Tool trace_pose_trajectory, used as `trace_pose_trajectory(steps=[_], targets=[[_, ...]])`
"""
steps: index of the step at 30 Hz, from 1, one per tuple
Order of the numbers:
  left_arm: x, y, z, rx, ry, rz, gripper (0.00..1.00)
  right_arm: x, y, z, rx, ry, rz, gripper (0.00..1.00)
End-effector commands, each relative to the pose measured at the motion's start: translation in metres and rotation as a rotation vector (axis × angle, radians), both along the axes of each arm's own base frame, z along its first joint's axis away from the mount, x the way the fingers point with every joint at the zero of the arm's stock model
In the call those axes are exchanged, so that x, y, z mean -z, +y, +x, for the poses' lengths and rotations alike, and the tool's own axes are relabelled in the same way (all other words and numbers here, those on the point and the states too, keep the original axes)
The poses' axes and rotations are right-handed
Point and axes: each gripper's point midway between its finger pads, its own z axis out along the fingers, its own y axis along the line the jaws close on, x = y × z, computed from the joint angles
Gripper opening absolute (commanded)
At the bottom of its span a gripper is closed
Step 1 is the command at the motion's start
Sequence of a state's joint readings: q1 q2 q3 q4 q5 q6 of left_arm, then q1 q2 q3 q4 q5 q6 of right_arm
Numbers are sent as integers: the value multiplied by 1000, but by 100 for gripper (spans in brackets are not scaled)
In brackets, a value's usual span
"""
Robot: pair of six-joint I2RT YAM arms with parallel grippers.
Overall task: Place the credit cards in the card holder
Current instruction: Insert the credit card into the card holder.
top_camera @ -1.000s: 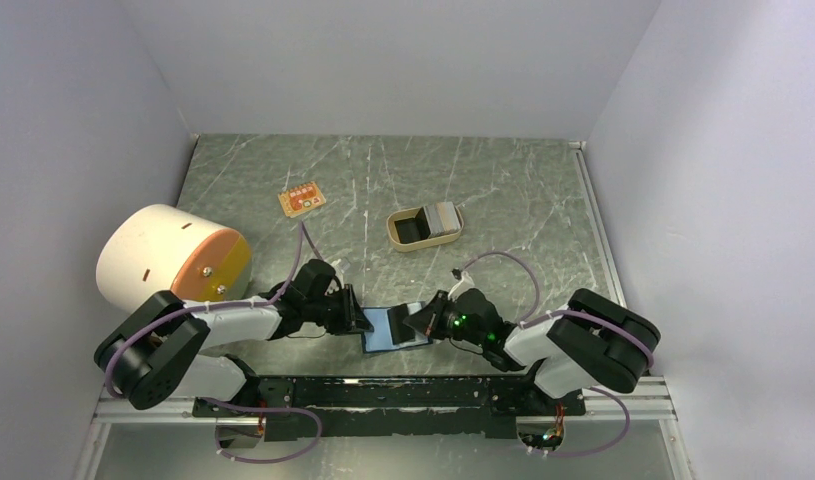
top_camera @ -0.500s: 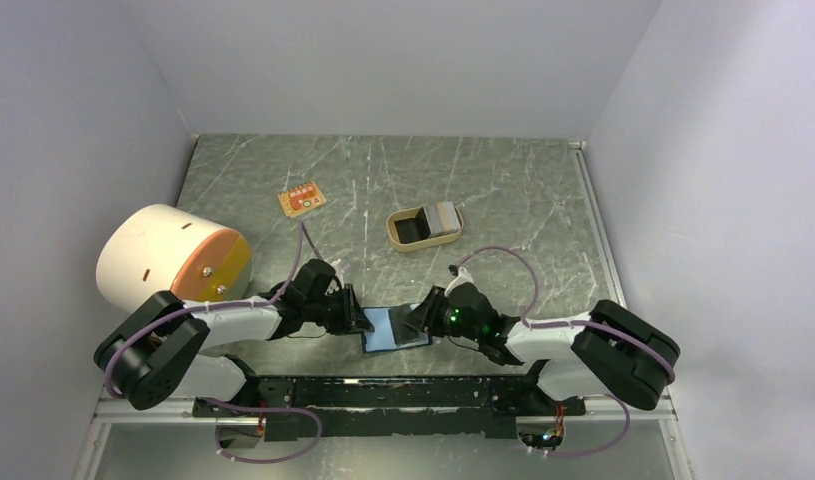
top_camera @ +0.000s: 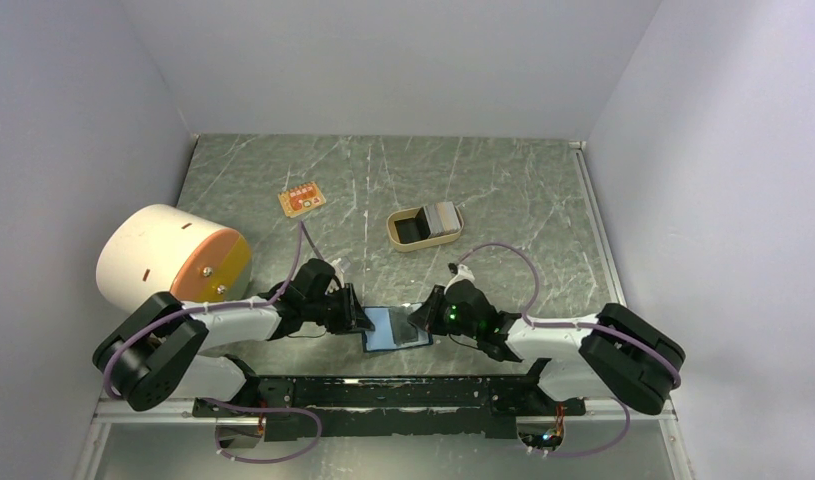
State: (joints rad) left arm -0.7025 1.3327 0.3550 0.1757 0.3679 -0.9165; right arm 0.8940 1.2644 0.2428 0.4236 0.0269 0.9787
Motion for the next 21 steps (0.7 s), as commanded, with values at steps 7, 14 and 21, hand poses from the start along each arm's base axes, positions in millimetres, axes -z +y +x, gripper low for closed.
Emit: trace_pose_trajectory(steps=[7,14,21], targets=[[-12,-4,3,2,-25,-43,31,25,5,-15,-89,47,-43,8],[-7,-2,2,-2,-19,-25,30,25,-1,-15,-68,35,-50,4],[-5,5,0,-11,-29,-1,28,12,-11,-8,-15,-27,-40,0]])
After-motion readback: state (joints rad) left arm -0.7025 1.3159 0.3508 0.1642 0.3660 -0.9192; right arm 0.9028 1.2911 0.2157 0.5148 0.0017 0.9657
